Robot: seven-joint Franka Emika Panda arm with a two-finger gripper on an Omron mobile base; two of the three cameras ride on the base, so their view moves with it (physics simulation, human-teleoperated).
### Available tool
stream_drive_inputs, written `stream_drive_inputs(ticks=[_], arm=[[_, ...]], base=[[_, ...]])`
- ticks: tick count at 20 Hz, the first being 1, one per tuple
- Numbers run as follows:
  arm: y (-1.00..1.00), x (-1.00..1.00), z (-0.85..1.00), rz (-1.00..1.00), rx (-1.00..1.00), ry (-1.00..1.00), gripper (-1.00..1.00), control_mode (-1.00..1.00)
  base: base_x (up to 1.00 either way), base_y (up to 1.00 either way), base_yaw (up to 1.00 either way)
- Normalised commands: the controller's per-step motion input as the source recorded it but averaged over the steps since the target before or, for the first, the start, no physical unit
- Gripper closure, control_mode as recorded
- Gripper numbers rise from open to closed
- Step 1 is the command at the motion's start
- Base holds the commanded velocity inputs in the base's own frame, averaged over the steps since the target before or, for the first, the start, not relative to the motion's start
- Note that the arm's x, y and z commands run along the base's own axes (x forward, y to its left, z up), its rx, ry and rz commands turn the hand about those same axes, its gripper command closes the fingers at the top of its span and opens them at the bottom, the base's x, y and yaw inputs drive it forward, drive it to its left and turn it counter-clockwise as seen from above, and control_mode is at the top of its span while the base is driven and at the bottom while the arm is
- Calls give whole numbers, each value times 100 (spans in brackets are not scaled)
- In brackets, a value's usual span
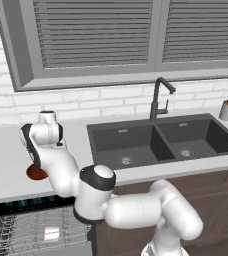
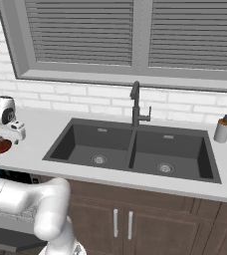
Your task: Pick up the cup and bowl from the counter, place them in the dishwasher, and close the dishwasher door.
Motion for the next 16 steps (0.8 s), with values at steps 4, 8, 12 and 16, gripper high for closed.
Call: stream_drive_inputs(ticks=[4, 8, 12, 16], arm=[[0, -6, -25, 0, 0, 11, -100, -100], [20, -1, -34, 0, -1, 10, -100, -100], [42, 0, -42, 0, -3, 11, -100, -100], [41, 0, -47, 0, -2, 13, 100, -100]], base=[[0, 0, 0], [0, 0, 0], [0, 0, 0], [0, 0, 0]])
